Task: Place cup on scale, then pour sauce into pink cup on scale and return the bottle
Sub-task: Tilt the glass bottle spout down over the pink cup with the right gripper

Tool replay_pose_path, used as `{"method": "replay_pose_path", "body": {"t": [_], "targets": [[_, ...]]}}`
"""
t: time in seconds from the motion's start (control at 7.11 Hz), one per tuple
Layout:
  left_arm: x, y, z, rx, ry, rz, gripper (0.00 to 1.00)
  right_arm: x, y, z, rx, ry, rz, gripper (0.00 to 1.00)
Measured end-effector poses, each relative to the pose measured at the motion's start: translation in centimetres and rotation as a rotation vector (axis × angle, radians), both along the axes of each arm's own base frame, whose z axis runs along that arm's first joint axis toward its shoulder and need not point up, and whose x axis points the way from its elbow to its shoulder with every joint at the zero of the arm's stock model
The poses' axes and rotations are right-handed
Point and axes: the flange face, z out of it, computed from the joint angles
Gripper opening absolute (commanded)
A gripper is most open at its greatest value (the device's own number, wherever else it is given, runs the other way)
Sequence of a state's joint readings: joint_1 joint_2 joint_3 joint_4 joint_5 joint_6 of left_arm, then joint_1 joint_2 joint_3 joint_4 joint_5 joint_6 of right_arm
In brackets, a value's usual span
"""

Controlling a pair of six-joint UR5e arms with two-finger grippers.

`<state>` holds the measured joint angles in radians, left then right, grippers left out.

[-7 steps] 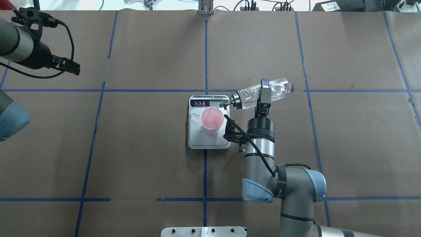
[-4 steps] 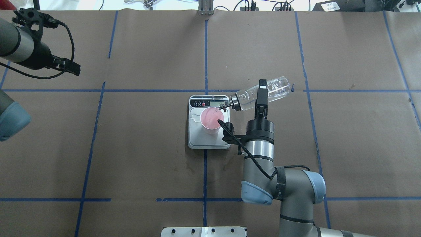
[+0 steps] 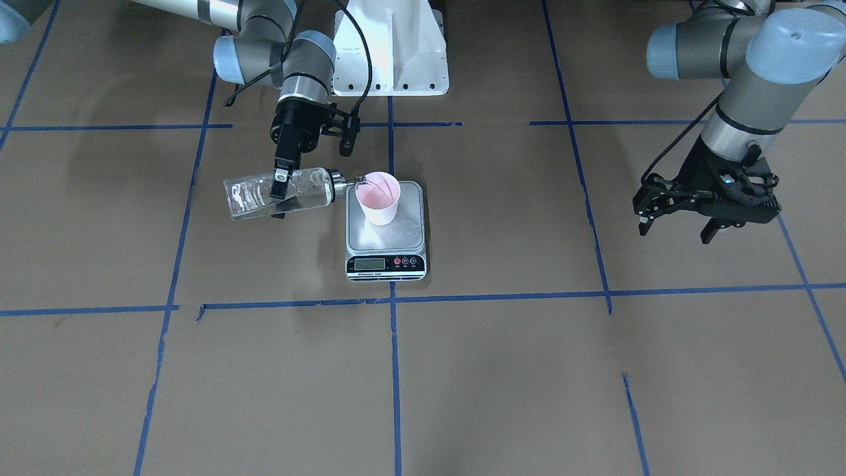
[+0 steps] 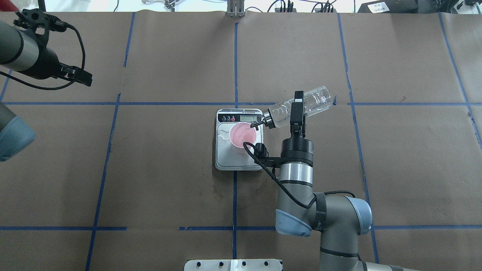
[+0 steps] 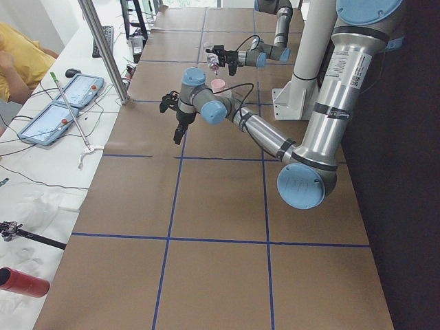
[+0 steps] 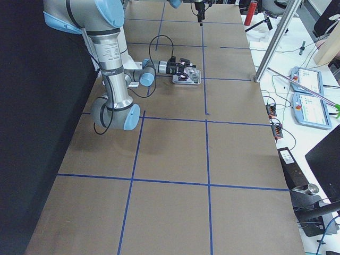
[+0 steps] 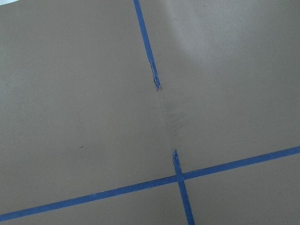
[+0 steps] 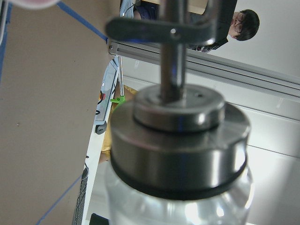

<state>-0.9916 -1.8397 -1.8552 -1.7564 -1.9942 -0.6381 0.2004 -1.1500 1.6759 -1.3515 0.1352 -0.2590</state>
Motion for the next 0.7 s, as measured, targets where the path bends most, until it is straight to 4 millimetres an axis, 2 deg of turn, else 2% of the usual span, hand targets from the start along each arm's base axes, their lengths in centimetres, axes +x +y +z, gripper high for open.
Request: {"method": "replay_pose_path", "body": {"t": [0.42, 0.7], "targets": [[0.0, 0.02, -0.06, -0.006, 0.004, -0.005, 1.0, 0.12, 0.17, -0.29, 0.012, 0.074, 0.009, 0.0], [0.04, 0.02, -0.1, -0.011, 0.007, -0.01, 1.0, 0.04, 0.48, -0.42, 0.017, 0.054, 0.006, 0.0]]}}
